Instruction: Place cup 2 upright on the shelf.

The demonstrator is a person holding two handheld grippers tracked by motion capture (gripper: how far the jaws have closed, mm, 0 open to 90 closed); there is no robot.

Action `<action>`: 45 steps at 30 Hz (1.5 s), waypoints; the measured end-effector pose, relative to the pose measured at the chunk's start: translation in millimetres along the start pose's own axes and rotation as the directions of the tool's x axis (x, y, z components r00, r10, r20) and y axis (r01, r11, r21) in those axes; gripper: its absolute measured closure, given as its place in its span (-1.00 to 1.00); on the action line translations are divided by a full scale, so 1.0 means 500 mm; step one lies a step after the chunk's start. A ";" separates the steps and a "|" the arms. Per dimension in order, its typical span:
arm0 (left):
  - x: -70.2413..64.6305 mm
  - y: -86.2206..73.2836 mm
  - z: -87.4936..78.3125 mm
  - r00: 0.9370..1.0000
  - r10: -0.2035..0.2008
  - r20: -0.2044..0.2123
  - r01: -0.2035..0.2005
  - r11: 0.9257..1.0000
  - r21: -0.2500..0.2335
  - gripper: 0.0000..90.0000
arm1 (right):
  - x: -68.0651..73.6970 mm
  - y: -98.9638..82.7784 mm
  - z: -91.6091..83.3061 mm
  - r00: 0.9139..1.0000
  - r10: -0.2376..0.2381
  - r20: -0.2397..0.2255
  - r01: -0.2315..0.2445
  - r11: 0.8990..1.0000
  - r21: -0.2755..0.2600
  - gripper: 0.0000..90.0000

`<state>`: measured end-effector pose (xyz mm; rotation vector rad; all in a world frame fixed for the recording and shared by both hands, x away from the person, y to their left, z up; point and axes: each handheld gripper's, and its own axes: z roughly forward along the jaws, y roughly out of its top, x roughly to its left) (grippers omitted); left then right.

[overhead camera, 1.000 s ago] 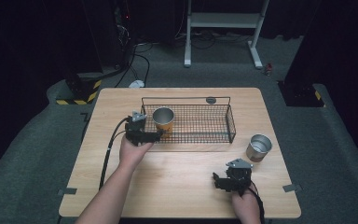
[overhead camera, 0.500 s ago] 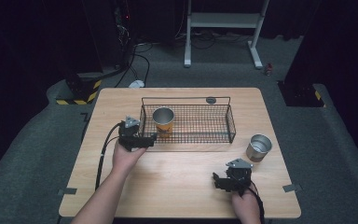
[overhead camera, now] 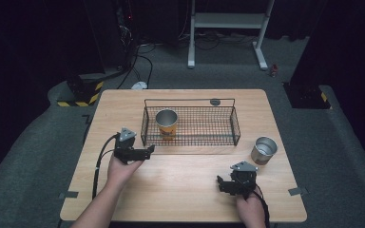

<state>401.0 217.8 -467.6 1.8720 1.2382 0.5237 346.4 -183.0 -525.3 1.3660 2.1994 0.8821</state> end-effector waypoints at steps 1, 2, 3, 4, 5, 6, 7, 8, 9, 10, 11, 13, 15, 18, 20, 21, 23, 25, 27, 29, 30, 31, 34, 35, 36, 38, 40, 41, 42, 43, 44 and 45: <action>0.000 -0.004 -0.002 1.000 0.001 0.001 -0.001 1.000 0.000 -0.88 | 0.000 0.000 0.000 1.000 0.002 0.000 -0.002 1.000 0.001 -0.81; 0.000 -0.011 -0.007 1.000 0.008 0.004 -0.008 1.000 0.001 -0.87 | 0.000 0.000 0.000 1.000 0.000 0.000 0.000 1.000 0.000 -0.81; 0.000 -0.014 -0.009 1.000 0.004 0.006 -0.004 1.000 0.002 -0.87 | 0.000 0.000 0.000 1.000 0.000 0.000 0.000 1.000 0.000 -0.81; 0.000 -0.020 -0.013 1.000 0.011 0.008 -0.011 1.000 0.006 -0.87 | 0.000 0.000 0.000 1.000 0.000 0.000 0.000 1.000 0.000 -0.81; -0.001 -0.023 -0.014 1.000 0.007 0.011 -0.007 1.000 0.007 -0.87 | 0.000 0.000 0.000 1.000 0.001 0.000 -0.001 1.000 0.000 -0.81; -0.001 -0.028 -0.017 1.000 0.007 0.011 -0.007 1.000 0.009 -0.87 | 0.000 0.000 0.000 1.000 0.000 0.000 0.000 1.000 0.000 -0.81; -0.001 -0.033 -0.019 1.000 0.004 0.016 -0.004 1.000 0.009 -0.87 | 0.000 0.000 0.000 1.000 0.000 0.000 0.000 1.000 0.000 -0.81; -0.002 -0.038 -0.021 1.000 0.001 0.020 -0.001 1.000 0.010 -0.87 | 0.000 0.000 0.000 1.000 0.001 0.000 -0.001 1.000 0.001 -0.81; -0.002 -0.043 -0.023 1.000 0.002 0.022 -0.002 1.000 0.012 -0.87 | 0.000 0.000 0.000 1.000 0.002 0.000 -0.002 1.000 0.001 -0.81; -0.003 -0.048 -0.024 1.000 0.003 0.025 -0.004 1.000 0.016 -0.87 | 0.000 0.000 0.000 1.000 0.002 0.000 -0.002 1.000 0.001 -0.81; -0.004 -0.055 -0.026 1.000 0.004 0.030 -0.004 1.000 0.022 -0.87 | 0.000 0.000 0.000 1.000 0.000 0.000 0.000 1.000 0.000 -0.81; -0.004 -0.065 -0.027 0.999 0.009 0.031 -0.010 0.999 0.032 -0.86 | 0.000 0.000 0.000 1.000 0.000 0.001 0.000 1.000 0.000 -0.81; -0.005 -0.077 -0.029 0.999 0.006 0.039 -0.008 0.999 0.041 -0.86 | 0.000 0.000 0.000 1.000 0.000 0.001 0.000 1.000 0.000 -0.81; -0.009 -0.095 -0.031 0.998 0.011 0.063 -0.015 0.998 0.063 -0.83 | 0.000 0.000 0.000 1.000 0.000 0.001 0.000 1.000 0.000 -0.81; -0.012 -0.107 -0.032 0.997 0.030 0.066 -0.036 0.996 0.083 -0.83 | 0.000 0.000 0.000 1.000 0.000 0.001 0.000 1.000 0.000 -0.81; -0.013 -0.113 -0.033 0.997 0.037 0.068 -0.043 0.995 0.091 -0.83 | 0.000 0.000 0.000 1.000 0.000 0.001 0.000 1.000 0.000 -0.81; -0.015 -0.125 -0.035 0.997 0.045 0.070 -0.052 0.993 0.107 -0.83 | 0.000 0.000 0.000 1.000 -0.001 0.001 0.001 1.000 -0.002 -0.81; -0.018 -0.139 -0.036 0.996 0.060 0.073 -0.068 0.990 0.122 -0.83 | 0.000 0.000 0.000 1.000 -0.001 0.001 0.001 1.000 -0.002 -0.81; -0.021 -0.150 -0.036 0.994 0.081 0.067 -0.090 0.986 0.141 -0.84 | 0.001 0.000 0.000 1.000 -0.002 0.001 0.002 1.000 -0.002 -0.81; -0.022 -0.160 -0.036 0.993 0.096 0.064 -0.105 0.982 0.159 -0.87 | 0.001 -0.001 0.000 1.000 -0.002 0.000 0.002 1.000 -0.002 -0.81; -0.024 -0.164 -0.036 0.993 0.095 0.066 -0.105 0.980 0.170 -0.89 | 0.001 -0.001 0.000 1.000 -0.002 0.000 0.002 1.000 -0.002 -0.81; -0.026 -0.168 -0.036 0.993 0.100 0.065 -0.110 0.978 0.175 -0.91 | 0.001 -0.001 0.000 1.000 -0.002 0.000 0.002 1.000 -0.002 -0.81; -0.031 -0.174 -0.037 0.991 0.116 0.064 -0.126 0.976 0.177 -0.94 | 0.001 -0.001 -0.001 1.000 -0.004 -0.002 0.004 1.000 -0.002 -0.81; -0.032 -0.176 -0.038 0.991 0.115 0.066 -0.125 0.976 0.177 -0.94 | 0.001 -0.001 -0.001 1.000 -0.004 -0.003 0.004 1.000 -0.001 -0.81; -0.032 -0.177 -0.040 0.991 0.120 0.067 -0.130 0.976 0.172 -0.95 | 0.001 -0.002 -0.002 1.000 -0.005 -0.005 0.005 1.000 0.000 -0.81; -0.034 -0.180 -0.039 0.991 0.124 0.051 -0.131 0.976 0.173 -0.96 | 0.001 -0.002 -0.002 1.000 -0.009 -0.007 0.009 1.000 -0.001 -0.81; -0.038 -0.182 -0.037 0.991 0.135 0.019 -0.137 0.975 0.175 -0.99 | 0.001 -0.003 -0.003 1.000 -0.011 -0.009 0.011 1.000 0.000 -0.81; -0.037 -0.183 -0.037 0.990 0.141 0.016 -0.142 0.975 0.172 -0.99 | 0.001 -0.003 -0.003 1.000 -0.010 -0.010 0.010 1.000 0.000 -0.81; -0.038 -0.183 -0.037 0.990 0.138 0.013 -0.138 0.975 0.172 -0.99 | 0.001 -0.003 -0.003 1.000 -0.011 -0.013 0.011 1.000 0.001 -0.81; -0.039 -0.184 -0.037 0.991 0.133 0.011 -0.133 0.976 0.170 -0.99 | 0.000 -0.003 -0.003 1.000 -0.013 -0.015 0.013 1.000 0.001 -0.81; -0.040 -0.184 -0.037 0.992 0.125 0.010 -0.124 0.978 0.169 -0.99 | -0.001 -0.004 -0.004 1.000 -0.016 -0.018 0.016 1.000 0.002 -0.81; -0.041 -0.185 -0.038 0.992 0.124 0.007 -0.123 0.978 0.168 -0.99 | -0.001 -0.004 -0.004 1.000 -0.019 -0.020 0.019 1.000 0.001 -0.81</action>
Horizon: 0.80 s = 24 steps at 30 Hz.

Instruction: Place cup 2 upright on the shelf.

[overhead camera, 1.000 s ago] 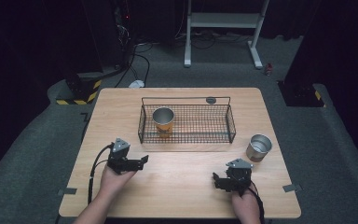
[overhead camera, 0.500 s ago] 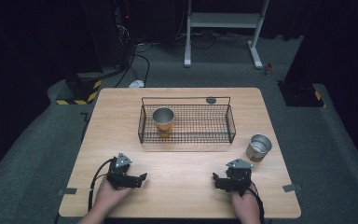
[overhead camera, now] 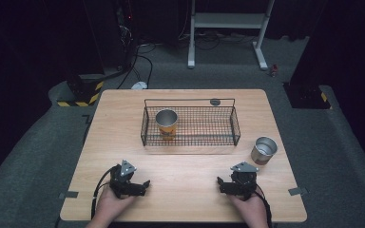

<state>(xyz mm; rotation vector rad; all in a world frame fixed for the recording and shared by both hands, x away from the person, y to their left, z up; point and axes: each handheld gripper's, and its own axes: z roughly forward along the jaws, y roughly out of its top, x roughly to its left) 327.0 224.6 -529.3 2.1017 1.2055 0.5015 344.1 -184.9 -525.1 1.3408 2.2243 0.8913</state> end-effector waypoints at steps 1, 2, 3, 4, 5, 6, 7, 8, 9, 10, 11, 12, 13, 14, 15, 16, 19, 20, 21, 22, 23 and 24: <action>0.000 0.000 0.000 1.000 0.001 -0.002 -0.001 1.000 -0.001 -0.99 | -0.001 -0.001 -0.001 1.000 -0.008 -0.002 0.008 1.000 -0.001 -0.81; 0.000 0.000 0.000 1.000 0.000 -0.003 0.000 1.000 0.000 -0.99 | -0.002 -0.002 -0.002 1.000 -0.010 -0.003 0.010 1.000 -0.002 -0.81; -0.001 0.000 0.000 1.000 -0.001 -0.004 0.001 1.000 0.000 -0.99 | -0.003 -0.002 -0.003 1.000 -0.007 -0.004 0.007 1.000 -0.001 -0.81; -0.001 -0.001 0.001 1.000 -0.001 -0.008 0.001 1.000 -0.010 -0.99 | -0.004 -0.003 -0.003 1.000 -0.012 -0.001 0.012 1.000 -0.003 -0.80; -0.001 -0.002 0.001 1.000 0.002 -0.007 -0.002 1.000 -0.012 -0.99 | -0.005 -0.003 -0.004 1.000 -0.014 0.001 0.014 1.000 -0.003 -0.79; -0.001 -0.002 0.001 1.000 0.001 -0.006 -0.001 1.000 -0.012 -0.99 | -0.005 -0.003 -0.005 1.000 -0.011 0.007 0.011 1.000 -0.001 -0.79; -0.001 -0.002 0.000 1.000 0.001 -0.006 -0.001 1.000 -0.012 -0.99 | -0.005 -0.002 -0.007 1.000 -0.016 0.017 0.016 1.000 0.001 -0.79; -0.001 -0.002 0.001 1.000 0.000 -0.004 0.000 1.000 -0.013 -0.99 | -0.005 -0.002 -0.008 1.000 -0.016 0.021 0.016 1.000 -0.001 -0.79; -0.001 -0.003 0.000 1.000 0.000 -0.002 0.000 1.000 -0.014 -0.99 | -0.006 -0.001 -0.010 1.000 -0.008 0.023 0.008 1.000 -0.004 -0.79; -0.001 -0.003 0.000 1.000 0.000 -0.001 0.000 1.000 -0.013 -0.99 | -0.009 -0.001 -0.011 1.000 -0.004 0.020 0.005 1.000 -0.014 -0.79; 0.000 -0.002 0.000 1.000 0.002 -0.001 -0.002 1.000 -0.012 -0.99 | -0.011 0.000 -0.014 1.000 0.002 0.017 -0.002 1.000 -0.018 -0.79; 0.000 -0.002 0.000 1.000 0.002 0.000 -0.002 1.000 -0.011 -0.99 | -0.013 0.000 -0.016 1.000 0.006 0.017 -0.006 1.000 -0.023 -0.79; 0.000 -0.002 0.001 1.000 0.003 0.002 -0.003 1.000 -0.012 -0.99 | -0.014 0.000 -0.018 1.000 0.009 0.016 -0.009 0.999 -0.031 -0.80; 0.001 -0.002 0.001 1.000 0.005 0.005 -0.005 1.000 -0.012 -0.99 | -0.016 0.001 -0.020 1.000 0.014 0.014 -0.014 0.999 -0.034 -0.80; 0.001 -0.001 0.001 1.000 0.004 0.007 -0.004 1.000 -0.010 -0.99 | -0.018 0.001 -0.021 1.000 0.010 0.014 -0.009 0.999 -0.041 -0.80; 0.002 -0.001 0.001 1.000 0.006 0.010 -0.006 1.000 -0.008 -1.00 | -0.019 0.001 -0.023 1.000 0.010 0.016 -0.009 0.999 -0.042 -0.80; 0.003 0.000 0.001 1.000 0.012 0.011 -0.012 1.000 -0.004 -1.00 | -0.021 0.001 -0.029 1.000 0.005 0.022 -0.004 0.999 -0.050 -0.80; 0.003 0.000 0.001 1.000 0.013 0.011 -0.013 1.000 -0.003 -1.00 | -0.022 0.001 -0.032 1.000 0.010 0.025 -0.009 0.999 -0.051 -0.80; 0.004 0.001 0.001 1.000 0.013 0.011 -0.013 1.000 -0.003 -1.00 | -0.023 0.001 -0.034 1.000 0.008 0.025 -0.006 0.998 -0.055 -0.80; 0.004 0.001 0.001 1.000 0.017 0.011 -0.017 1.000 -0.003 -1.00 | -0.024 0.001 -0.036 1.000 0.001 0.027 0.001 0.998 -0.065 -0.80; 0.004 0.001 0.001 1.000 0.017 0.012 -0.017 1.000 -0.003 -1.00 | -0.025 0.001 -0.039 1.000 0.000 0.030 0.002 0.997 -0.073 -0.80; 0.004 0.001 0.001 1.000 0.018 0.012 -0.018 1.000 -0.003 -1.00 | -0.026 0.000 -0.042 0.999 0.006 0.036 -0.003 0.997 -0.075 -0.80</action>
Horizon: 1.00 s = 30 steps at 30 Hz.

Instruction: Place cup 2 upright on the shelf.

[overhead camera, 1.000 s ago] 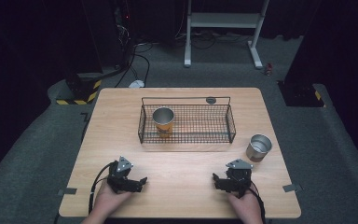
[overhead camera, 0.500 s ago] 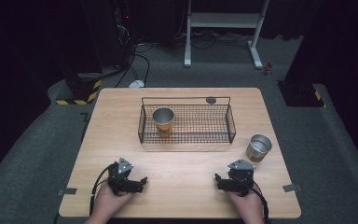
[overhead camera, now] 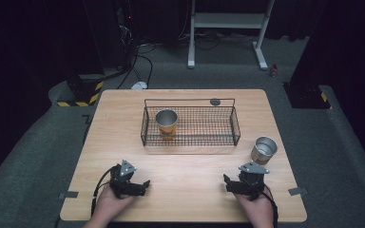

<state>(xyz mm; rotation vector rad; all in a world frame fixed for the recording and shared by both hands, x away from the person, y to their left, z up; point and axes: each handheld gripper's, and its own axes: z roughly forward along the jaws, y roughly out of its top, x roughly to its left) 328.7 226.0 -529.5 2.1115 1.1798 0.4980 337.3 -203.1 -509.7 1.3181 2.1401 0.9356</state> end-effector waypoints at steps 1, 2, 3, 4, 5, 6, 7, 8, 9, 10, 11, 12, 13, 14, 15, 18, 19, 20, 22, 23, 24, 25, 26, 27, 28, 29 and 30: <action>0.000 0.000 0.000 1.000 0.000 0.000 0.000 1.000 0.000 -1.00 | -0.002 0.000 -0.004 1.000 0.003 0.004 -0.003 1.000 -0.008 -0.80; 0.000 0.000 0.000 1.000 -0.002 0.001 0.002 1.000 -0.001 -1.00 | -0.004 -0.001 -0.006 1.000 0.002 0.007 -0.002 1.000 -0.012 -0.80; 0.000 0.000 0.000 1.000 -0.002 0.002 0.002 1.000 -0.002 -1.00 | -0.007 -0.001 -0.009 1.000 0.005 0.011 -0.005 1.000 -0.015 -0.80; 0.000 -0.001 0.000 1.000 -0.002 0.002 0.002 1.000 -0.003 -1.00 | -0.008 -0.002 -0.012 1.000 0.010 0.015 -0.010 1.000 -0.017 -0.80; 0.000 -0.001 0.000 1.000 -0.001 0.002 0.001 1.000 -0.002 -1.00 | -0.012 -0.003 -0.014 1.000 0.006 0.019 -0.006 1.000 -0.022 -0.80; 0.000 -0.001 0.000 1.000 -0.001 0.002 0.001 1.000 -0.003 -1.00 | -0.013 -0.004 -0.017 1.000 0.012 0.021 -0.012 1.000 -0.024 -0.80; 0.000 -0.001 0.000 1.000 -0.001 0.002 0.001 1.000 -0.003 -0.99 | -0.016 -0.005 -0.019 1.000 0.012 0.024 -0.012 1.000 -0.028 -0.80; 0.000 -0.001 0.000 1.000 0.000 0.002 0.000 1.000 -0.004 -0.99 | -0.018 -0.007 -0.021 1.000 0.013 0.025 -0.012 0.999 -0.030 -0.80; 0.001 0.000 0.000 1.000 0.001 0.001 -0.001 1.000 -0.003 -0.99 | -0.020 -0.008 -0.024 1.000 0.017 0.025 -0.016 0.999 -0.032 -0.80; 0.001 0.000 0.001 1.000 0.002 0.001 -0.002 1.000 -0.004 -0.99 | -0.023 -0.009 -0.026 0.999 0.021 0.028 -0.020 0.999 -0.036 -0.80; 0.000 0.000 0.001 1.000 -0.003 0.003 0.003 1.000 -0.003 -0.99 | -0.026 -0.011 -0.029 0.999 0.024 0.033 -0.023 0.999 -0.041 -0.80; 0.001 0.000 0.001 1.000 -0.002 0.003 0.002 1.000 -0.003 -0.99 | -0.028 -0.012 -0.031 0.999 0.022 0.035 -0.020 0.999 -0.045 -0.80; 0.001 0.001 0.001 1.000 -0.002 0.003 0.002 1.000 -0.003 -0.99 | -0.031 -0.013 -0.033 0.999 0.025 0.039 -0.023 0.999 -0.049 -0.80; 0.001 0.001 0.002 1.000 -0.005 0.004 0.005 1.000 -0.004 -0.99 | -0.033 -0.014 -0.036 0.999 0.030 0.042 -0.028 0.998 -0.053 -0.80; 0.001 0.001 0.001 1.000 -0.002 0.002 0.002 1.000 -0.002 -0.99 | -0.035 -0.015 -0.039 0.999 0.029 0.045 -0.027 0.998 -0.057 -0.80; 0.001 0.001 0.002 1.000 -0.006 0.003 0.006 1.000 -0.004 -0.99 | -0.043 -0.017 -0.048 0.997 0.040 0.060 -0.036 0.997 -0.066 -0.79; 0.001 0.001 0.002 1.000 -0.006 0.004 0.006 1.000 -0.004 -0.99 | -0.045 -0.017 -0.051 0.997 0.046 0.064 -0.042 0.997 -0.067 -0.79; 0.001 0.001 0.002 1.000 -0.007 0.005 0.007 1.000 -0.004 -0.99 | -0.048 -0.017 -0.053 0.997 0.044 0.069 -0.039 0.997 -0.071 -0.79; 0.001 0.001 0.002 1.000 -0.007 0.004 0.007 1.000 -0.005 -0.99 | -0.054 -0.018 -0.059 0.996 0.054 0.074 -0.048 0.996 -0.077 -0.79; 0.001 0.001 0.002 1.000 -0.007 0.005 0.007 1.000 -0.005 -0.99 | -0.058 -0.018 -0.061 0.996 0.044 0.074 -0.038 0.996 -0.084 -0.79; 0.001 0.001 0.002 1.000 -0.007 0.005 0.007 1.000 -0.005 -0.99 | -0.060 -0.019 -0.064 0.996 0.045 0.077 -0.039 0.995 -0.088 -0.79; 0.001 0.001 0.002 1.000 -0.007 0.005 0.007 1.000 -0.005 -0.99 | -0.063 -0.021 -0.066 0.995 0.044 0.085 -0.036 0.995 -0.088 -0.79; 0.001 0.002 0.002 1.000 -0.006 0.005 0.006 1.000 -0.004 -0.99 | -0.068 -0.022 -0.068 0.995 0.050 0.090 -0.042 0.995 -0.089 -0.79; 0.001 0.002 0.003 1.000 -0.004 0.004 0.004 1.000 -0.004 -0.99 | -0.070 -0.023 -0.069 0.994 0.056 0.093 -0.048 0.995 -0.088 -0.79; 0.001 0.002 0.003 1.000 -0.005 0.003 0.005 1.000 -0.005 -0.99 | -0.075 -0.024 -0.070 0.993 0.062 0.098 -0.053 0.995 -0.089 -0.79; 0.001 0.003 0.003 1.000 -0.001 0.001 0.001 1.000 -0.004 -0.99 | -0.080 -0.026 -0.072 0.992 0.068 0.103 -0.058 0.994 -0.091 -0.79; 0.001 0.003 0.003 1.000 -0.005 0.003 0.005 1.000 -0.004 -0.99 | -0.083 -0.026 -0.072 0.992 0.071 0.105 -0.061 0.994 -0.093 -0.79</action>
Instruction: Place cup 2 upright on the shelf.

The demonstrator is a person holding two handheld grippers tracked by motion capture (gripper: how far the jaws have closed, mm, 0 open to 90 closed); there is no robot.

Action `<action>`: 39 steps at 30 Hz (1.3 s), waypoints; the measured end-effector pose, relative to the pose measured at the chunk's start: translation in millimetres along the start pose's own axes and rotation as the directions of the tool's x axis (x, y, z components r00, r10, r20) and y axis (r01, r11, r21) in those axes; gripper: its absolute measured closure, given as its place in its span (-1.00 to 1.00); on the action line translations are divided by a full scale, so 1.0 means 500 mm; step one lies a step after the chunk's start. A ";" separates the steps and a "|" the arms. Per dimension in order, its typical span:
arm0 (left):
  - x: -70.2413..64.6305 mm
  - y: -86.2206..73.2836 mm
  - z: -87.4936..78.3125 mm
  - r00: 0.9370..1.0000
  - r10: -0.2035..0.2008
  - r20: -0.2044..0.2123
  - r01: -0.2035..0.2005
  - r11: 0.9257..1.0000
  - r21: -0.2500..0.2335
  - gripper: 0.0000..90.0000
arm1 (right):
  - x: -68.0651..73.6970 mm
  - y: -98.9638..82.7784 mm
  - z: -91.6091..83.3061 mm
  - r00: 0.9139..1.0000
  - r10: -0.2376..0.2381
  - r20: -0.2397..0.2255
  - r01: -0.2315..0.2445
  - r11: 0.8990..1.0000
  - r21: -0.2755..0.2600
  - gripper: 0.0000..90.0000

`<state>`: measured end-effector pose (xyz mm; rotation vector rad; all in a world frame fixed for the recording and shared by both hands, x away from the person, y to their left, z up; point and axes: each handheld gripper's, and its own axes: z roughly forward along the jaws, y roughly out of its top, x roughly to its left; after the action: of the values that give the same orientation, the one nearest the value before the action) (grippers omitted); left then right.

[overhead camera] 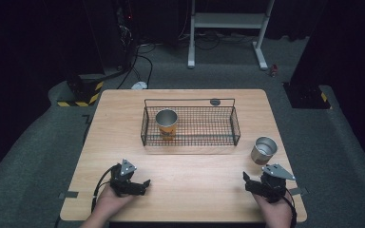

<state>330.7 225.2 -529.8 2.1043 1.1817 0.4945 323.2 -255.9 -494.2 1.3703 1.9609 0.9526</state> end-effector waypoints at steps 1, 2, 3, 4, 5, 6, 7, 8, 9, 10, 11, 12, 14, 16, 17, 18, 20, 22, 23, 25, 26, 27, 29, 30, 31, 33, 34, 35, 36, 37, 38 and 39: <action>0.000 0.000 0.000 1.000 0.000 0.000 0.000 1.000 -0.001 -0.99 | -0.005 -0.001 -0.001 1.000 0.011 0.006 -0.011 1.000 -0.003 -0.79; 0.000 0.000 0.000 1.000 0.000 0.000 0.000 1.000 -0.001 -0.99 | -0.010 -0.001 -0.002 1.000 0.018 0.011 -0.018 1.000 -0.004 -0.79; 0.000 0.000 0.000 1.000 0.001 0.000 -0.001 1.000 -0.001 -0.99 | -0.013 -0.002 -0.003 1.000 0.022 0.014 -0.022 1.000 -0.006 -0.79; 0.000 0.000 0.000 1.000 0.001 0.000 -0.001 1.000 -0.001 -0.99 | -0.018 -0.002 -0.004 1.000 0.025 0.017 -0.025 1.000 -0.009 -0.79; 0.000 0.000 0.000 1.000 0.001 0.001 -0.001 1.000 0.000 -0.99 | -0.022 -0.002 -0.005 0.999 0.031 0.021 -0.030 0.999 -0.011 -0.79; 0.000 0.000 0.000 1.000 0.001 0.000 -0.001 1.000 0.000 -0.99 | -0.026 -0.002 -0.005 0.999 0.035 0.025 -0.034 0.999 -0.013 -0.79; 0.000 -0.001 -0.001 1.000 0.002 0.001 -0.002 1.000 0.001 -0.99 | -0.030 -0.002 -0.005 0.999 0.035 0.029 -0.035 0.999 -0.016 -0.79; 0.000 -0.002 -0.001 1.000 0.003 0.001 -0.003 1.000 -0.002 -0.99 | -0.035 -0.002 -0.006 0.998 0.045 0.034 -0.045 0.999 -0.017 -0.79; 0.001 -0.003 -0.002 1.000 0.007 0.002 -0.007 1.000 -0.005 -0.98 | -0.039 -0.002 -0.006 0.998 0.052 0.036 -0.051 0.998 -0.020 -0.79; 0.001 -0.003 -0.002 1.000 0.005 0.004 -0.005 1.000 -0.008 -0.98 | -0.043 -0.002 -0.006 0.998 0.057 0.040 -0.056 0.998 -0.024 -0.79; 0.001 -0.004 -0.002 1.000 0.006 0.003 -0.006 1.000 -0.008 -0.98 | -0.047 -0.001 -0.005 0.998 0.057 0.041 -0.056 0.998 -0.029 -0.79; 0.000 -0.004 -0.002 1.000 0.003 0.003 -0.003 1.000 -0.009 -0.98 | -0.050 -0.001 -0.005 0.997 0.067 0.043 -0.066 0.997 -0.031 -0.79; 0.000 -0.004 -0.003 1.000 0.001 0.002 -0.001 1.000 -0.009 -0.98 | -0.058 0.001 -0.003 0.996 0.075 0.045 -0.074 0.997 -0.036 -0.79; -0.001 -0.005 -0.003 1.000 -0.002 0.000 0.002 1.000 -0.009 -0.98 | -0.064 0.003 0.000 0.996 0.082 0.047 -0.080 0.996 -0.045 -0.79; -0.001 -0.006 -0.003 1.000 -0.003 -0.003 0.003 1.000 -0.010 -0.98 | -0.067 0.005 0.002 0.995 0.086 0.049 -0.084 0.995 -0.047 -0.79; -0.002 -0.006 -0.004 1.000 -0.003 -0.005 0.003 1.000 -0.009 -0.98 | -0.070 0.007 0.003 0.995 0.091 0.050 -0.088 0.995 -0.049 -0.79; -0.002 -0.006 -0.004 1.000 -0.006 -0.007 0.006 1.000 -0.008 -0.99 | -0.076 0.012 0.007 0.995 0.095 0.039 -0.093 0.995 -0.045 -0.79; -0.001 -0.007 -0.005 1.000 0.001 -0.006 -0.001 1.000 -0.009 -0.99 | -0.080 0.017 0.011 0.995 0.099 0.023 -0.098 0.994 -0.047 -0.78; -0.001 -0.007 -0.006 1.000 0.001 -0.005 -0.001 1.000 -0.007 -0.99 | -0.081 0.020 0.014 0.995 0.096 0.025 -0.095 0.994 -0.047 -0.78; -0.001 -0.008 -0.006 1.000 0.000 -0.003 0.000 1.000 -0.006 -0.99 | -0.081 0.023 0.019 0.996 0.087 0.035 -0.085 0.995 -0.050 -0.78; -0.001 -0.008 -0.006 1.000 0.000 -0.004 0.000 1.000 -0.007 -0.99 | -0.080 0.026 0.022 0.995 0.087 0.043 -0.085 0.995 -0.046 -0.78; -0.001 -0.008 -0.006 1.000 -0.002 -0.003 0.002 1.000 -0.009 -0.99 | -0.080 0.028 0.025 0.995 0.087 0.049 -0.085 0.995 -0.046 -0.78; -0.001 -0.009 -0.006 1.000 -0.001 -0.003 0.001 1.000 -0.010 -0.99 | -0.081 0.031 0.031 0.995 0.084 0.060 -0.082 0.996 -0.048 -0.78; -0.001 -0.009 -0.006 1.000 -0.001 -0.002 0.001 1.000 -0.010 -0.99 | -0.081 0.033 0.035 0.994 0.082 0.066 -0.079 0.996 -0.045 -0.78; -0.001 -0.009 -0.006 1.000 0.001 -0.002 -0.001 1.000 -0.010 -0.99 | -0.082 0.034 0.037 0.994 0.081 0.068 -0.078 0.996 -0.044 -0.78; -0.001 -0.009 -0.006 1.000 0.001 -0.002 -0.001 1.000 -0.010 -0.99 | -0.084 0.037 0.043 0.994 0.086 0.070 -0.083 0.996 -0.043 -0.78; -0.001 -0.009 -0.006 1.000 0.000 -0.002 0.000 1.000 -0.010 -0.99 | -0.085 0.038 0.046 0.994 0.086 0.068 -0.083 0.996 -0.044 -0.78; -0.001 -0.009 -0.006 1.000 0.001 -0.002 -0.001 1.000 -0.010 -0.99 | -0.085 0.039 0.049 0.994 0.085 0.066 -0.082 0.996 -0.044 -0.78; -0.001 -0.009 -0.006 1.000 0.001 -0.002 -0.001 1.000 -0.010 -0.99 | -0.086 0.041 0.052 0.994 0.081 0.070 -0.078 0.996 -0.041 -0.78; -0.001 -0.009 -0.006 1.000 0.000 -0.002 0.000 1.000 -0.010 -0.99 | -0.087 0.042 0.054 0.994 0.081 0.069 -0.078 0.996 -0.041 -0.78; -0.001 -0.009 -0.006 1.000 0.000 -0.002 0.000 1.000 -0.010 -0.99 | -0.089 0.043 0.057 0.994 0.083 0.067 -0.081 0.996 -0.040 -0.78; -0.001 -0.009 -0.006 1.000 0.000 -0.002 0.000 1.000 -0.010 -0.99 | -0.091 0.045 0.059 0.994 0.090 0.063 -0.088 0.995 -0.040 -0.78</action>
<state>325.8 227.7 -530.8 2.0963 1.1778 0.5016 372.9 -287.2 -491.7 1.4604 1.8391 0.9681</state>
